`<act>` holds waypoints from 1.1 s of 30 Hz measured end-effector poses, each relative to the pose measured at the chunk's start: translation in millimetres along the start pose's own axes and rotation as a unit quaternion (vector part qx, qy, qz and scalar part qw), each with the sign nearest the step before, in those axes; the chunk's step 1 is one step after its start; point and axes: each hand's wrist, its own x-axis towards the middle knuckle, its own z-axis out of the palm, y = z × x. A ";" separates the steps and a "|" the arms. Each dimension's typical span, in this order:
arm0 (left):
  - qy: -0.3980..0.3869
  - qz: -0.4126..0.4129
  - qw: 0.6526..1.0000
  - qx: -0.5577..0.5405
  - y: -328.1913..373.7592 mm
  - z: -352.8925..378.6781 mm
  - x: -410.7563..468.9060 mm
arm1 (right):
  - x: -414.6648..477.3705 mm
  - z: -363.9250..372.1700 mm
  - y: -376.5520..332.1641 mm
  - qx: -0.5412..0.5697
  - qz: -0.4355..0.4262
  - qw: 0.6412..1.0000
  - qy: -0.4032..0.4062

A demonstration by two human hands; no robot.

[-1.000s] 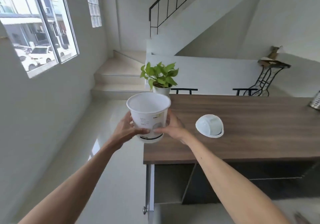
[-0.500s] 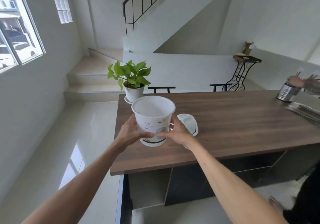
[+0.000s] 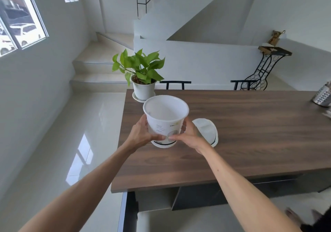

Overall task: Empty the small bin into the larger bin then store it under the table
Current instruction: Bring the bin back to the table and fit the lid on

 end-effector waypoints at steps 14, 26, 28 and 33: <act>0.070 -0.079 0.992 0.067 -20.0 21.8 46.1 | 80.9 -1.3 18.8 -0.062 -0.028 0.996 -0.054; 0.079 -0.071 0.991 0.078 -30.3 31.4 83.4 | 118.8 -1.8 31.2 -0.065 -0.016 0.997 -0.039; 0.081 -0.066 0.991 0.078 -32.4 32.1 84.8 | 120.7 -1.4 33.5 -0.065 -0.011 0.997 -0.036; 0.072 -0.073 0.992 0.076 -32.8 31.5 82.2 | 120.1 1.3 35.3 -0.063 -0.008 0.998 -0.028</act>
